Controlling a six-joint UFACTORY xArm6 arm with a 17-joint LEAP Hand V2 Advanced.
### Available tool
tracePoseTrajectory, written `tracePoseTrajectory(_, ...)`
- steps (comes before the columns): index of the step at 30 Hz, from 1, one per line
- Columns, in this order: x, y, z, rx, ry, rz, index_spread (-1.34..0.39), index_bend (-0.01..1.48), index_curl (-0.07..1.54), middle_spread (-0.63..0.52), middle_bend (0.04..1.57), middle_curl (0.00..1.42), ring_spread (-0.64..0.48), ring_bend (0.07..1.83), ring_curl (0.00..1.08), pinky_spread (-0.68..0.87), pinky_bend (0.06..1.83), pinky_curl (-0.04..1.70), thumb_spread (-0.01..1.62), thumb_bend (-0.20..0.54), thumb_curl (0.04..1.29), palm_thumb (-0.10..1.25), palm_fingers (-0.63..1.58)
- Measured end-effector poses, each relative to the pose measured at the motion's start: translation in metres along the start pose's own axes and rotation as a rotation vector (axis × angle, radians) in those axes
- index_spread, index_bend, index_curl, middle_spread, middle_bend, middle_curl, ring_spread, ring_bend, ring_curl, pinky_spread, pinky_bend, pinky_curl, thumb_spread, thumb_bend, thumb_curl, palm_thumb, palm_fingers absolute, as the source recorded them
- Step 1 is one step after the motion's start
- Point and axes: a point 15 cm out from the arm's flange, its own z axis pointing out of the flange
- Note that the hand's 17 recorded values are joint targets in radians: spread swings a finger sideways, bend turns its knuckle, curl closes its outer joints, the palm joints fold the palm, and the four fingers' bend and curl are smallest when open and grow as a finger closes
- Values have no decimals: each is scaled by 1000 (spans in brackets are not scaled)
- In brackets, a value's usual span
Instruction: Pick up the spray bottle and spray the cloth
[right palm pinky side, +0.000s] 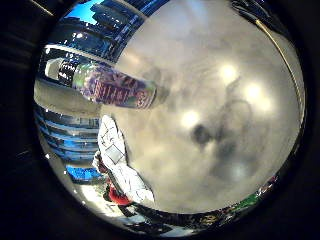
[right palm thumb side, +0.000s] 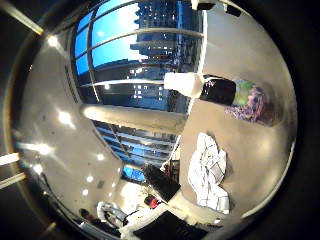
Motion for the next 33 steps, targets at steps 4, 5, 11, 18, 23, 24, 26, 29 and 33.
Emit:
tracePoseTrajectory(4,0,-6,8,-5,-5,-4,-204,153,264,98,196,336,145,329,264,365,434,312,1002,-27,284,421,42)
tracePoseTrajectory(5,1,-7,12,-8,-8,-4,-204,152,264,98,195,335,145,331,265,365,434,311,1002,-27,284,421,43)
tracePoseTrajectory(11,-4,-2,30,-36,-18,-8,-205,151,265,98,197,335,141,335,264,365,429,310,1000,-27,281,426,47)
tracePoseTrajectory(18,-7,8,53,-71,-29,-9,-205,151,264,98,197,336,140,338,260,365,428,310,996,-27,283,432,48)
tracePoseTrajectory(23,-4,12,65,-85,-32,-4,-205,151,264,98,197,336,140,338,259,365,428,311,998,-27,284,433,48)
tracePoseTrajectory(24,-4,12,67,-83,-36,-2,-205,151,264,98,197,336,140,339,259,365,428,311,999,-24,284,437,48)
tracePoseTrajectory(26,-4,13,71,-85,-42,1,-205,150,263,95,199,337,140,341,259,365,426,310,1001,-26,283,439,50)
tracePoseTrajectory(29,-3,2,75,-71,-47,0,-206,152,264,92,200,338,139,340,260,365,422,309,1001,-26,282,439,55)
tracePoseTrajectory(33,-1,-3,80,-71,-49,-3,-206,148,263,91,208,342,135,344,261,368,416,307,1002,-26,281,440,72)
